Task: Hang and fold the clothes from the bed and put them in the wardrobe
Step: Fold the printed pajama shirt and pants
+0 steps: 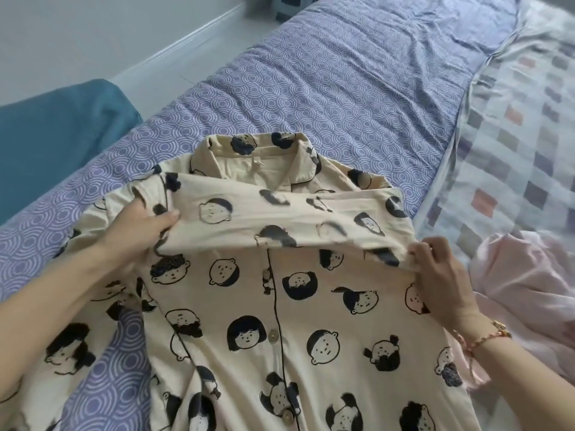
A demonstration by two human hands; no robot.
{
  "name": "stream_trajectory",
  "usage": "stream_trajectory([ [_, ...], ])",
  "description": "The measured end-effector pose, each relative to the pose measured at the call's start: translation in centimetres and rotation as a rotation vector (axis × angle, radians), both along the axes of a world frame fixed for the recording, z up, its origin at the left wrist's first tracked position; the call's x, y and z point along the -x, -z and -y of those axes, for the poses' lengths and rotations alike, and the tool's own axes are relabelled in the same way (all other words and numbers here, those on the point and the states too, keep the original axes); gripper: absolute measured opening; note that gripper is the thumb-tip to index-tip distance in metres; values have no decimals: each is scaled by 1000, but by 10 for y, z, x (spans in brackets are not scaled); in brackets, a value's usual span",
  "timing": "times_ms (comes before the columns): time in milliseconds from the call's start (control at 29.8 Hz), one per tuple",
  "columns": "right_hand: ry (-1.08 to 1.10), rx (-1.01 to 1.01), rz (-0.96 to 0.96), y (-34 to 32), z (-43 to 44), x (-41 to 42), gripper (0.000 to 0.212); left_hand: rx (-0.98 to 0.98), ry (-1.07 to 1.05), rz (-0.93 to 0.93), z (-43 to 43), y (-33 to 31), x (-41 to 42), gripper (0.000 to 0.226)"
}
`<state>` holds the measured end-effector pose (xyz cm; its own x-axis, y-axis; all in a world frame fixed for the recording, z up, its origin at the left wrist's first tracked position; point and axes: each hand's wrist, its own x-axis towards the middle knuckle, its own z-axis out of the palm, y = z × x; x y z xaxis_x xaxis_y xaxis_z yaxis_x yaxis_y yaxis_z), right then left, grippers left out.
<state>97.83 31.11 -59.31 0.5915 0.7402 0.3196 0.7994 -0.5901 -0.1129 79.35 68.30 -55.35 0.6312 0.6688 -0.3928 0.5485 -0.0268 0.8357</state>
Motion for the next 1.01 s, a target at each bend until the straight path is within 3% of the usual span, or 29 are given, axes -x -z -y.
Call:
stream_trajectory([
  [134, -54, 317, -139, 17, 17, 3, 40, -90, 79, -382, -2, 20, 30, 37],
  [269, 40, 506, -346, 5, 1, 1, 19, -38, 69, -435, -4, 33, 37, 46],
  [403, 537, -83, -699, -19, -37, -39, 23, 77, -35, -327, -8, 39, 17, 56],
  [470, 721, -172, -837, -18, -59, -67, 38, 61, -131, -241, -4, 40, 9, 42],
  [537, 803, -117, -899, -7, -76, -85, 31, -54, -208, -230, 1, 47, 2, 34],
  [705, 688, 33, -551, -2, -94, -90, 13, -364, -300, -164, 3, 59, 5, 47],
  [772, 670, 7, -399, -7, -100, -99, 20, -451, -313, -122, -2, 61, 1, 44],
  [940, 774, 181, -357, 4, -102, -106, 32, -436, -268, -108, -11, 60, 2, 41],
  [1007, 728, 116, -254, 7, -109, -90, 33, -372, -324, -12, -24, 52, 24, 29],
])
